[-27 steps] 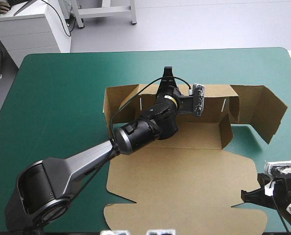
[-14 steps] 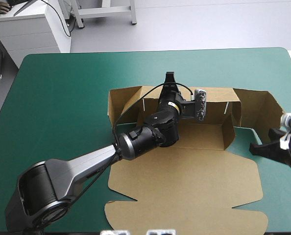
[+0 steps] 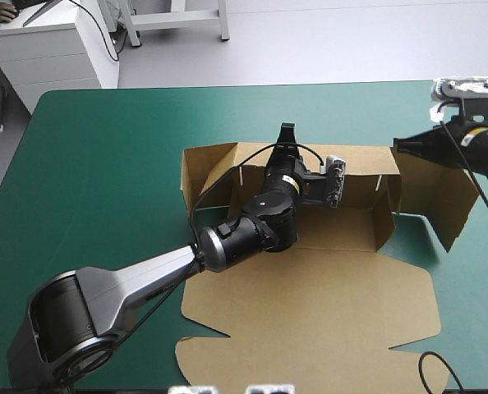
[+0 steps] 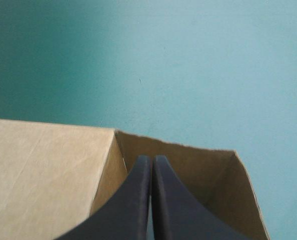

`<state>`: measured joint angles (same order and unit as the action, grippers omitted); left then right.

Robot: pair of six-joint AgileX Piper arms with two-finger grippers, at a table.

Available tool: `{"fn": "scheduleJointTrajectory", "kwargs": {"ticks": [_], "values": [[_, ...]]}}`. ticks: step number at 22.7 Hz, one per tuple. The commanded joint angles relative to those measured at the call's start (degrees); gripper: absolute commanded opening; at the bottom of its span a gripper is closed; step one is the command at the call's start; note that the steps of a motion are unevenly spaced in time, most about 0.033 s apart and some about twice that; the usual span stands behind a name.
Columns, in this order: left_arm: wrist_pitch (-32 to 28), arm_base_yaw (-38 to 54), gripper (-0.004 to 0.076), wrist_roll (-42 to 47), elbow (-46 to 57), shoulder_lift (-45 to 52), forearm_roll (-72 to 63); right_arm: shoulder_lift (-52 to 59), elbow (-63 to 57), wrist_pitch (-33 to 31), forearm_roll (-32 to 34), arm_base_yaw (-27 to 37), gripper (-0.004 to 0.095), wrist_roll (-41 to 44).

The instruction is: Fold the box

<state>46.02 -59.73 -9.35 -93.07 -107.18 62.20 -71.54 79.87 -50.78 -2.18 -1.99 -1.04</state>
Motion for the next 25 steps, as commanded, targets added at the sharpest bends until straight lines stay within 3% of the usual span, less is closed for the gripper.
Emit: {"fn": "scheduleJointTrajectory", "kwargs": {"ticks": [1, 11, 17, 25], "values": [[2.4, -0.4, -0.0008, 0.9, -0.9, 3.1, 0.9, -5.2, 6.9, 2.0, 0.4, -0.2, -0.0004, -0.8], [4.1, -0.4, -0.0008, 1.1, -0.9, 3.1, 0.9, -18.4, 18.1, -3.6, -1.6, 3.6, -0.0004, -2.8], [3.6, -0.4, -0.0008, 1.1, -0.9, 3.1, 0.9, -21.2, 18.2, -8.1, -14.7, 10.3, -0.0019, -12.0], [3.5, -0.4, -0.0008, 1.1, -0.9, 3.1, 0.9, -23.0, 18.2, -15.0, -14.6, 10.7, -0.0019, -14.6]]}}
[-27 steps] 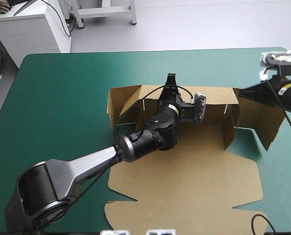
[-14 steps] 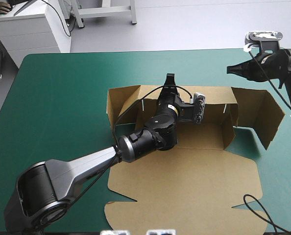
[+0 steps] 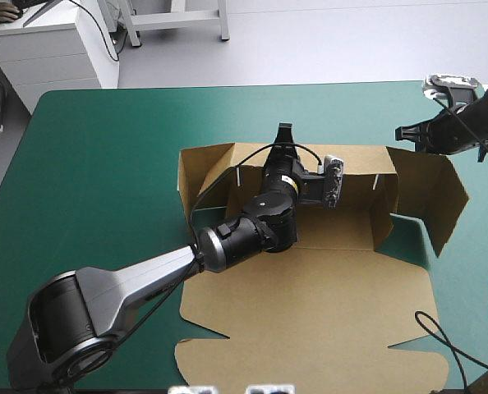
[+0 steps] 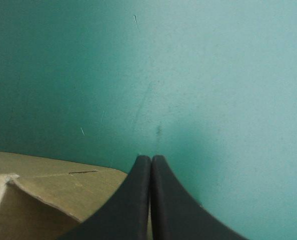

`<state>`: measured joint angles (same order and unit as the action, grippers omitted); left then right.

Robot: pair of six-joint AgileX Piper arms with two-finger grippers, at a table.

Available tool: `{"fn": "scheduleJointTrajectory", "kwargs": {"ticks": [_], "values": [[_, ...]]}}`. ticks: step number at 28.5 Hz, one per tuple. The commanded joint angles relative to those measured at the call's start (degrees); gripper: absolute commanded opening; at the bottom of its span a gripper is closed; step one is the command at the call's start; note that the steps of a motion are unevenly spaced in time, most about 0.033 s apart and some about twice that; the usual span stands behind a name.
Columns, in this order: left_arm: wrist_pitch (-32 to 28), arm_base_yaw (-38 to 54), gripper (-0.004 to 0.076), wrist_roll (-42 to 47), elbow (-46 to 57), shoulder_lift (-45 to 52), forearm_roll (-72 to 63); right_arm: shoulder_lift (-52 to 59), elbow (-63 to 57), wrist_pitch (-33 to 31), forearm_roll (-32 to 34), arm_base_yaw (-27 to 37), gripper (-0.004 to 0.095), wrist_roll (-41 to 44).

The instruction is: Fold the box

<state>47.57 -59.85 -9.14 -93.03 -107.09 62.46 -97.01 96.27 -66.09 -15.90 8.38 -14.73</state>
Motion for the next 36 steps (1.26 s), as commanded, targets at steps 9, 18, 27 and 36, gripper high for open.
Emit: {"fn": "scheduleJointTrajectory", "kwargs": {"ticks": [9, 18, 27, 36], "values": [[2.0, -0.3, -0.0008, 1.1, -1.0, 3.0, 0.5, 2.6, 1.8, -3.2, 0.2, 0.4, -0.0019, -1.7], [2.0, -0.3, -0.0008, 1.1, -1.0, 3.0, 0.5, 4.9, -1.5, -3.5, -2.6, 4.1, -0.0019, -4.2], [1.1, -0.3, -0.0008, 1.1, -1.0, 3.0, 0.5, 8.9, -11.6, -0.6, -13.4, 10.5, -0.0019, -13.9], [1.2, -0.3, -0.0008, 1.1, -1.0, 3.0, 0.5, 13.0, -19.7, 4.5, -14.4, 11.7, -0.0019, -19.1]]}}
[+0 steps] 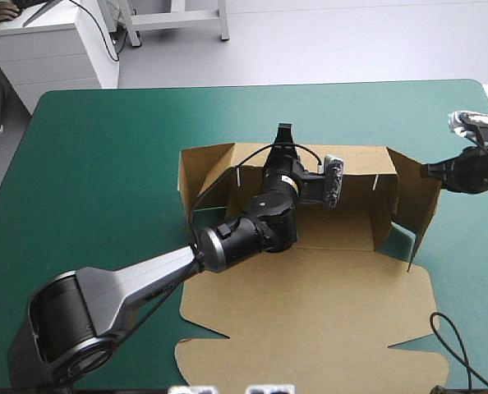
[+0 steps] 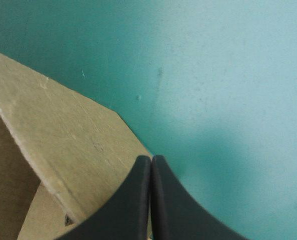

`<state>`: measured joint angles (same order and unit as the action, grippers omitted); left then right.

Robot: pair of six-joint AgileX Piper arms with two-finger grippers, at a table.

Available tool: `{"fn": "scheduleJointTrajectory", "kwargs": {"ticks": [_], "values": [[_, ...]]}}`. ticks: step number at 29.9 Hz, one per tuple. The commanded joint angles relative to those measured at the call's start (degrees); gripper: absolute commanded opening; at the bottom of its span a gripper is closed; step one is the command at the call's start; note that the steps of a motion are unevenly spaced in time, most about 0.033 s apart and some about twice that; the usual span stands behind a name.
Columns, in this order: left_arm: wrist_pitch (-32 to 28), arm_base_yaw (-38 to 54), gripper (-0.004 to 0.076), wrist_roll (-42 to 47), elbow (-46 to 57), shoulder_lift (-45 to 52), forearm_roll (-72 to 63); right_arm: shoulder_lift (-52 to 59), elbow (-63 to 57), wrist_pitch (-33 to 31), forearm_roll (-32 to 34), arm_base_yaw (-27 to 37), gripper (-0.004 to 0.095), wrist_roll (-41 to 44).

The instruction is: Fold the box

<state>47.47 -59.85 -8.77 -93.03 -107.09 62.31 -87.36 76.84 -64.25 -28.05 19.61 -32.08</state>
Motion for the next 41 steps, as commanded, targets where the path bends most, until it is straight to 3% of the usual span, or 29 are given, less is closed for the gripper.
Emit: {"fn": "scheduleJointTrajectory", "kwargs": {"ticks": [1, 18, 20, 25, 27, 41], "values": [[1.2, -0.3, -0.0008, 0.7, -1.0, 3.0, 0.6, 3.8, -1.0, 3.2, -2.2, 0.5, -0.0019, -2.3], [1.0, -0.3, -0.0008, 1.2, -1.0, 3.0, 0.6, 7.8, -6.9, 4.8, -0.6, 0.5, -0.0007, -7.6], [1.0, -0.3, -0.0008, 1.2, -1.0, 3.0, 0.6, 7.8, -6.9, 4.8, -0.6, 0.5, 0.0031, -8.5], [0.8, -0.3, -0.0008, 1.2, -1.0, 3.0, 0.6, 7.8, -6.9, 4.1, -1.4, 0.5, 0.0266, -6.6], [0.8, -0.3, -0.0008, 1.2, -1.0, 3.0, 0.6, 7.8, -6.9, 3.8, -1.5, 0.3, 0.0315, -7.0], [0.9, -0.3, -0.0008, 1.2, -1.0, 3.0, 0.6, 7.8, -6.9, -3.7, 1.3, -0.2, 0.0320, -4.6]]}}
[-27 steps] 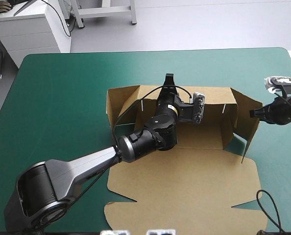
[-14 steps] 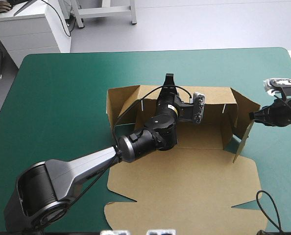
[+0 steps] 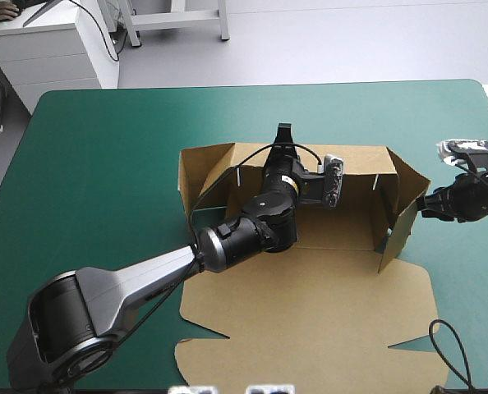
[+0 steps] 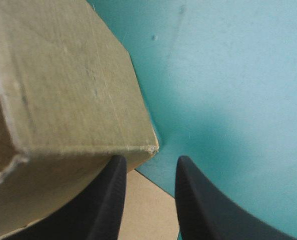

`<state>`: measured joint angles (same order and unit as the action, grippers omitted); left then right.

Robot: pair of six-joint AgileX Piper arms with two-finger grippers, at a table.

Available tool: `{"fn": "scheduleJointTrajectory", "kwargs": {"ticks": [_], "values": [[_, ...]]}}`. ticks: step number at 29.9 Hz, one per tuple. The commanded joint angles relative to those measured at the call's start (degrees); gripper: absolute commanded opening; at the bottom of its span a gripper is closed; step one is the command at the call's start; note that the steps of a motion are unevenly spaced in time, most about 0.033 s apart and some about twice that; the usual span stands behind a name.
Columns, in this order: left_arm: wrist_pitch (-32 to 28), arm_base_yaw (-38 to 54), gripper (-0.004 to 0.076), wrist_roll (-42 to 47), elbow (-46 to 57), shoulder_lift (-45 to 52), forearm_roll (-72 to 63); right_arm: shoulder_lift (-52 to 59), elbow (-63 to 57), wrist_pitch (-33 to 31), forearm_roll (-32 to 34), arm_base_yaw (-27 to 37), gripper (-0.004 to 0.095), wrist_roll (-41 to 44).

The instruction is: Fold the box

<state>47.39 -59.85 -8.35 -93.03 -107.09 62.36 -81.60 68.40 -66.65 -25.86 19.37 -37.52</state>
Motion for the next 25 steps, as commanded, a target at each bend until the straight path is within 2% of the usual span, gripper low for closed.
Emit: {"fn": "scheduleJointTrajectory", "kwargs": {"ticks": [1, 12, 25], "values": [[1.0, -0.3, -0.0008, 0.8, -1.0, 3.0, 0.6, 2.3, 1.5, -1.9, -0.1, 0.0, 0.0320, 1.5], [0.8, -0.3, -0.0008, 0.8, -1.0, 3.0, 0.6, 9.6, 1.3, -4.2, 0.3, 0.0, 0.0320, 4.7], [0.6, -0.3, -0.0008, 0.8, -1.0, 3.0, 0.6, 18.5, -10.6, -3.5, -7.2, 0.0, 0.0320, 4.5]]}}
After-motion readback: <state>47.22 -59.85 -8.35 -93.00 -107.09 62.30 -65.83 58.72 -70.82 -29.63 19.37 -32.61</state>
